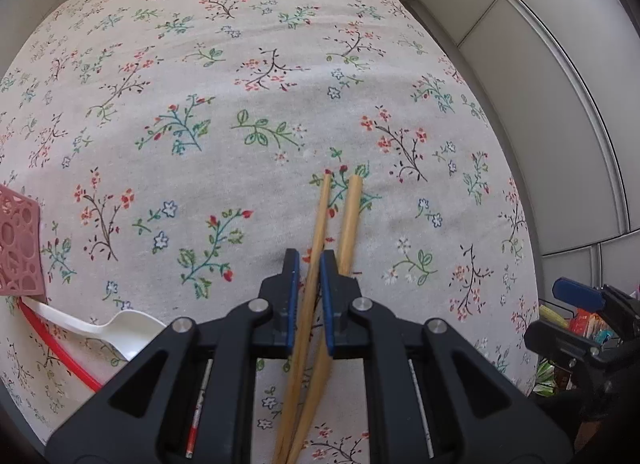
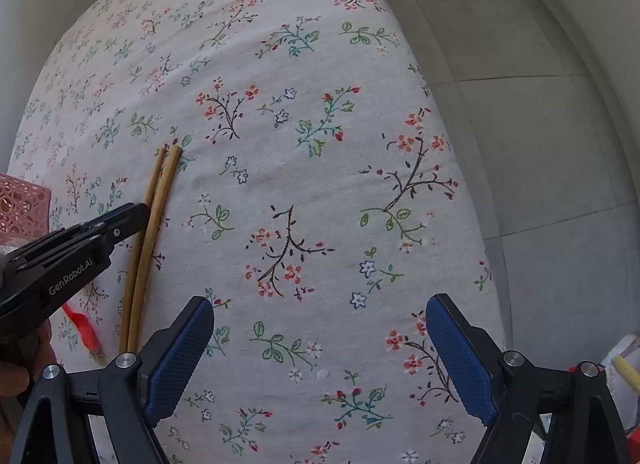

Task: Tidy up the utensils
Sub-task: 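Reach the left tool to the last two chopsticks and grasp one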

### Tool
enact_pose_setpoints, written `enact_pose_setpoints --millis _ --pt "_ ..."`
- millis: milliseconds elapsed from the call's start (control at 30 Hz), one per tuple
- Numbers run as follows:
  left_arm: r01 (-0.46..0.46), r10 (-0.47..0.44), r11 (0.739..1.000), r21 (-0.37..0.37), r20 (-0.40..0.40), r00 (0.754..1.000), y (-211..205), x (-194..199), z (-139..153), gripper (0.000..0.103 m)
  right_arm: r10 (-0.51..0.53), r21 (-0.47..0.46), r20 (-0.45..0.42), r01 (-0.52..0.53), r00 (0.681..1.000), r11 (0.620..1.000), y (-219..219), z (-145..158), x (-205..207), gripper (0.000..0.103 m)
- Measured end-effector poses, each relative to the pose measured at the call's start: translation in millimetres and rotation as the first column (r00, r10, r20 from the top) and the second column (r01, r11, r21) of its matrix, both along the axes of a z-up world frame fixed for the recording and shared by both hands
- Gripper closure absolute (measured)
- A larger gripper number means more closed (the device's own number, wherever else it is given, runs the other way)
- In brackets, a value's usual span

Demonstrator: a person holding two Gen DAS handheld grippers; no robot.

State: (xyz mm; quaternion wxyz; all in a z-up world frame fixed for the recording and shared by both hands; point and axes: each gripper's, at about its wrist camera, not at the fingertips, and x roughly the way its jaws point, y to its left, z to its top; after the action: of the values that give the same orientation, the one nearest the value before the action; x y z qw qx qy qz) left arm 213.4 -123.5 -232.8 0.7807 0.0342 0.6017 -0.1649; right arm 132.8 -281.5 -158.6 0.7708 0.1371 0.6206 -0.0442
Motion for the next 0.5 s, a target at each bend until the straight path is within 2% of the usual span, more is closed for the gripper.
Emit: enact_pose_setpoints --millis 233,300,500 --pt "-0.015 0.015 1.000 -0.010 0.024 1.000 -6 14 -2 0.092 0.000 -0.009 -0.018 0.000 1.000 1.000 3 -6 4 0.013" --pt "-0.012 0.012 1.000 -0.012 0.022 1.000 -2 13 -1 0.096 -0.002 -0.012 -0.019 0.002 1.000 1.000 3 -7 5 0.013" --pt "-0.038 0.038 0.999 -0.010 0.040 0.998 19 3 10 0.097 -0.007 0.001 -0.013 0.007 1.000 1.000 8 -7 9 0.013"
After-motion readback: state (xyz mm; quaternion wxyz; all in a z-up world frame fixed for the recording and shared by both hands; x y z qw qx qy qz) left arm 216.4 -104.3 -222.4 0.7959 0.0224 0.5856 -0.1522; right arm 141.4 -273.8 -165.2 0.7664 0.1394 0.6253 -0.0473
